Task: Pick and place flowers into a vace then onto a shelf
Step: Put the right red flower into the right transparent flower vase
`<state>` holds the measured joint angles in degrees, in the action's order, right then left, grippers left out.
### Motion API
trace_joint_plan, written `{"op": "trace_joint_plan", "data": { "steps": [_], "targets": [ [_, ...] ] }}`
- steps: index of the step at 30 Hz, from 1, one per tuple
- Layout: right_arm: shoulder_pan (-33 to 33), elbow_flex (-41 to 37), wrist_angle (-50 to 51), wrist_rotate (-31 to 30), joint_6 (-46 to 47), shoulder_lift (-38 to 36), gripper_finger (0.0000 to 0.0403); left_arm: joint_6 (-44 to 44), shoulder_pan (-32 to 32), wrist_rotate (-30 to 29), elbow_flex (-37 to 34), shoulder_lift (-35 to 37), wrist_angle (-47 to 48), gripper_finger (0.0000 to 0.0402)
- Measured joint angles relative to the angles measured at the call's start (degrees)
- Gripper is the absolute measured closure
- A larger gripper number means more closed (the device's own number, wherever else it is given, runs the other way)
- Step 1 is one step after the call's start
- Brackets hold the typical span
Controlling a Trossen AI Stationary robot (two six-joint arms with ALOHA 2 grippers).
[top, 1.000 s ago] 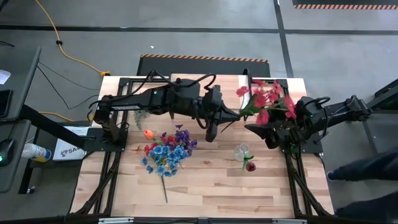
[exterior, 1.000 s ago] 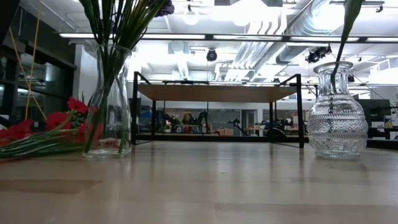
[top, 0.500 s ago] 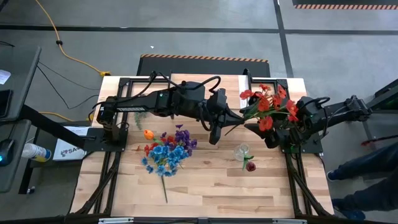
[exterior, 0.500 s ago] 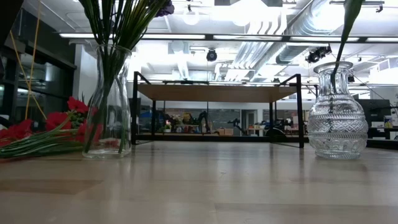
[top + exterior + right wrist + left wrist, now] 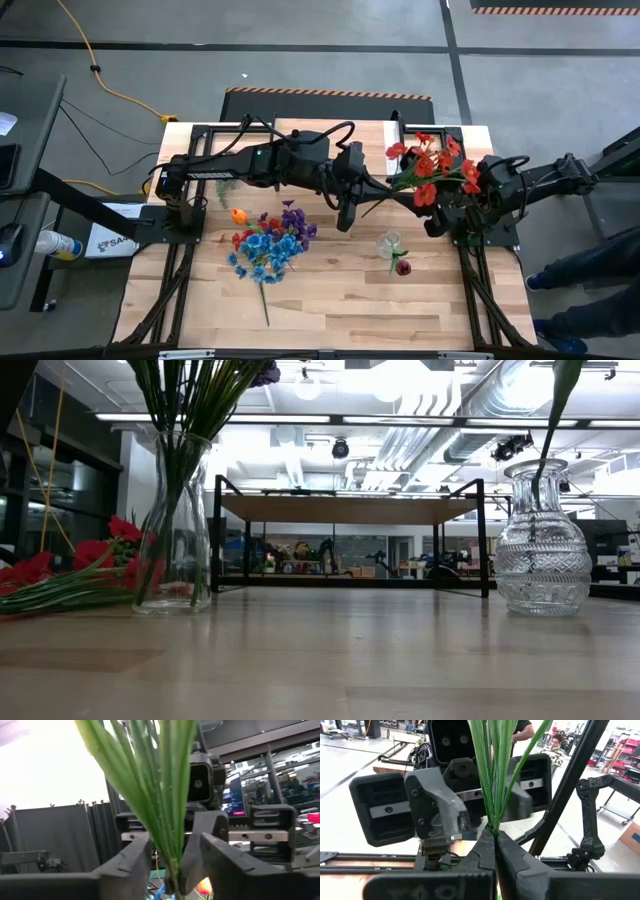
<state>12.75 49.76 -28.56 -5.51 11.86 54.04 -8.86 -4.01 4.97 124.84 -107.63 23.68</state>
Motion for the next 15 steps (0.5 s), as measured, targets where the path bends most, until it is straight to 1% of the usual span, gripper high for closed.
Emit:
{"op": "trace_joint_plan", "data": {
  "steps": [9,11,15],
  "targets": [
    [0.0,0.0,-0.1,0.0,-0.9,0.0,0.0384,-0.3,0.0,-0.2,0.0,0.0,0.5,0.0370],
    [0.0,0.0,-0.1,-0.1,-1.9,0.0,0.0394,-0.5,0.0,-0.2,0.0,0.0,0.5,0.0370],
    [0.0,0.0,-0.5,-0.1,-1.7,0.0,0.0384,-0.5,0.0,-0.1,0.0,0.0,0.4,0.0370]
  ]
}}
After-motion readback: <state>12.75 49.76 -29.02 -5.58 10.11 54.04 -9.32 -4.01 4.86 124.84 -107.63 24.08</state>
